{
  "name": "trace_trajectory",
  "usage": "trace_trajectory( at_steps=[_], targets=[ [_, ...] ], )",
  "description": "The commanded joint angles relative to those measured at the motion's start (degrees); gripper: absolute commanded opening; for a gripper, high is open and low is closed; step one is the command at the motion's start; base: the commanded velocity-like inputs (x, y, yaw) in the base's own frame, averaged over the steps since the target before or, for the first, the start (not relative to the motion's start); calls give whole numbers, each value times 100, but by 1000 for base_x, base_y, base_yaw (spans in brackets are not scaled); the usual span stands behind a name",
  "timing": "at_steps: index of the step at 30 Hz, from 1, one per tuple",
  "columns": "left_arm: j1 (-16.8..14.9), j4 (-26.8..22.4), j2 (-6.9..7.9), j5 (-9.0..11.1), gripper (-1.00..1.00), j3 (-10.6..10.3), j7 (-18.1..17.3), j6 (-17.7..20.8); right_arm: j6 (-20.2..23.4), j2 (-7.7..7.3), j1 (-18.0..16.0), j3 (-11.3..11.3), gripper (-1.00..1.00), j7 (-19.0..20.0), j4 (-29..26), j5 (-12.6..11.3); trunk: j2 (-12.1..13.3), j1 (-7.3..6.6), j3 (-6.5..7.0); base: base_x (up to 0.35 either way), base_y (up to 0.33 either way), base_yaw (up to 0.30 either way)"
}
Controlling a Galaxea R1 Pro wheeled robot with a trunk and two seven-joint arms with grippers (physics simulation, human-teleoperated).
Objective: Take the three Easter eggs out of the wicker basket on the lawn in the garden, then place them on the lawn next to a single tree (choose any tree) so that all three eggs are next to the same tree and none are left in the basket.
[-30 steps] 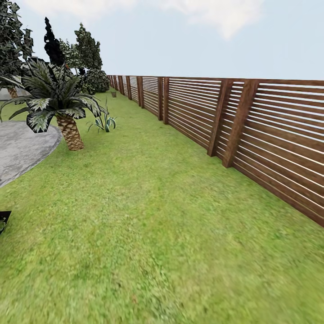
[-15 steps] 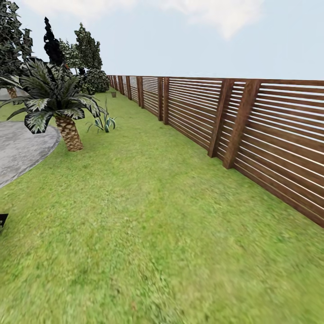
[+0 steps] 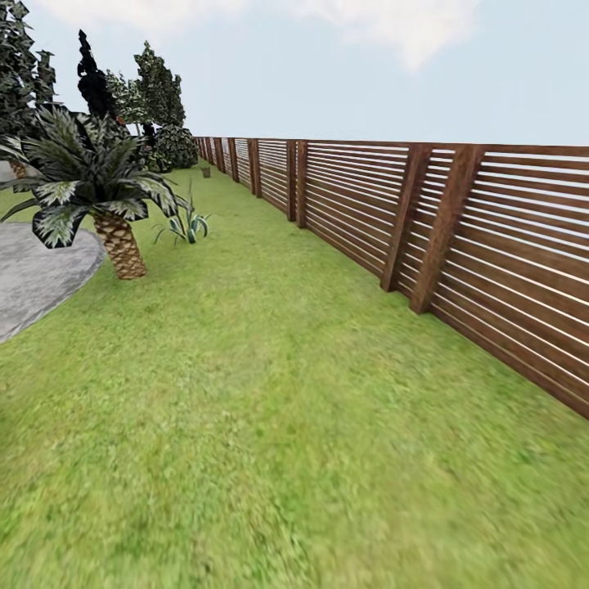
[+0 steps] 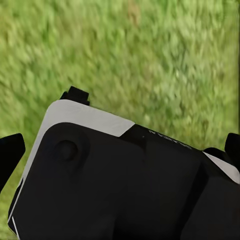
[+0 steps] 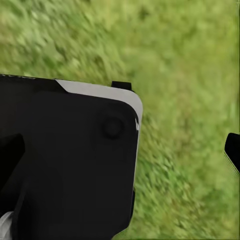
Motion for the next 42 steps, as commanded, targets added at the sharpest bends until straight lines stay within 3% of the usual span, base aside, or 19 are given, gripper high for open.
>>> trace_trajectory(
  at_steps=[1, 42],
  targets=[
    [0, 0, 0, 0, 100, 0, 0, 0, 0, 0, 1, 0, 100, 0, 0, 3, 0, 0, 0, 332, 0, 0],
    [0, 0, -9, 0, 100, 0, -1, 1, 1, 0, 0, 9, 100, 0, 9, 7, 0, 0, 0, 332, 0, 0]
  ],
)
